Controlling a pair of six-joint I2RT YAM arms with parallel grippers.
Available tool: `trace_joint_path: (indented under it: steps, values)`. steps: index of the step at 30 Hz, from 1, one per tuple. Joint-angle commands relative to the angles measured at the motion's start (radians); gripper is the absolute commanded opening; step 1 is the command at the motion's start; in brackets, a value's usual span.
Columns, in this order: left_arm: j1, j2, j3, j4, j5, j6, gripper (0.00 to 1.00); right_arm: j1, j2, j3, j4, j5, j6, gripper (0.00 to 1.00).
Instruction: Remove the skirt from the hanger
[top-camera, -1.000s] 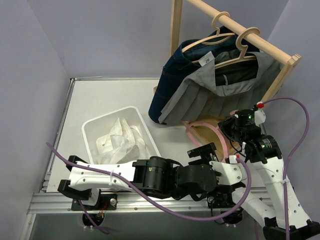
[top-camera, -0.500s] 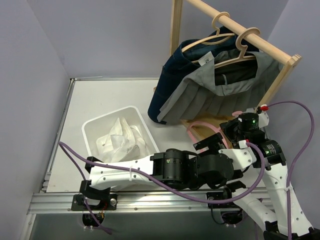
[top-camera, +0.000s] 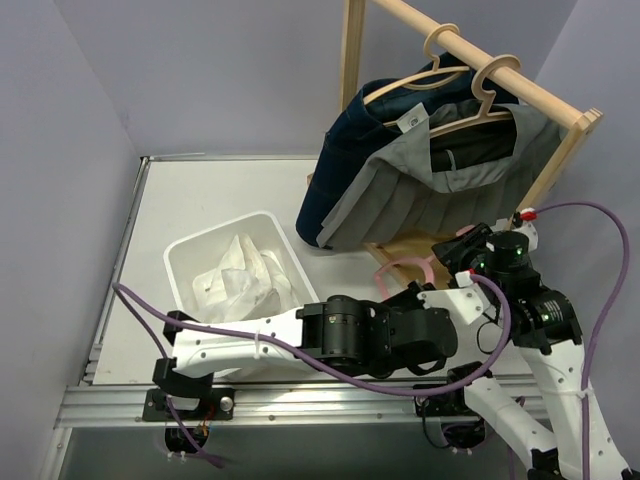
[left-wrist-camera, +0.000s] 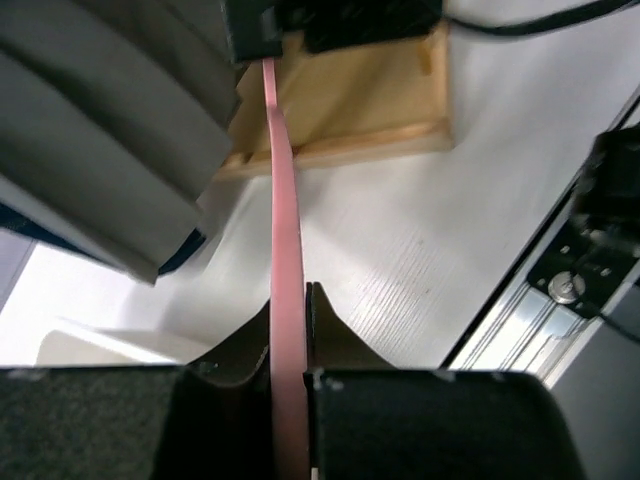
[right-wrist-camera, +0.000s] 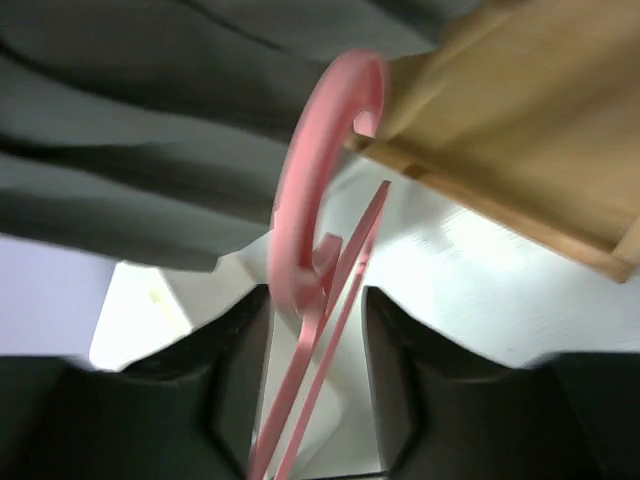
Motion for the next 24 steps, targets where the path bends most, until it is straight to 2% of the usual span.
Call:
trace_joint_path:
  steps: [1,3,6,9,11,14,15,16,17,24]
  values:
    - [0.015,-0.146,-0.100,0.025,-0.080,-0.044,0.02,0.009,-0.058,0.029,0.034,-0.133,-0.105,0.47]
    - [0.016,-0.190,-0.146,0.048,-0.081,-0.044,0.02,0.009,-0.080,0.019,0.031,-0.168,-0.120,0.60]
    - [0.016,-0.266,-0.221,0.051,-0.095,-0.039,0.02,0.009,-0.133,0.014,0.039,-0.236,-0.122,0.73]
    - [0.026,-0.336,-0.284,0.065,-0.089,-0.022,0.02,0.007,-0.199,0.019,0.008,-0.227,-0.133,0.79]
    - [0.041,-0.385,-0.302,0.086,-0.024,-0.019,0.02,0.009,-0.241,0.028,-0.039,-0.193,-0.154,0.78]
    - [0.062,-0.447,-0.312,0.126,0.063,-0.022,0.02,0.009,-0.272,0.055,-0.114,-0.150,-0.191,0.62]
    - [0.069,-0.462,-0.316,0.164,0.098,-0.010,0.02,0.009,-0.279,0.063,-0.131,-0.132,-0.197,0.32]
    - [0.079,-0.482,-0.319,0.183,0.127,-0.007,0.02,0.009,-0.297,0.071,-0.153,-0.127,-0.202,0.12]
    - [0.102,-0.490,-0.318,0.206,0.151,-0.004,0.02,0.007,-0.307,0.080,-0.162,-0.124,-0.206,0.00]
    - [0.200,-0.494,-0.257,0.310,0.334,0.033,0.02,0.009,-0.388,0.078,-0.202,-0.143,-0.228,0.00]
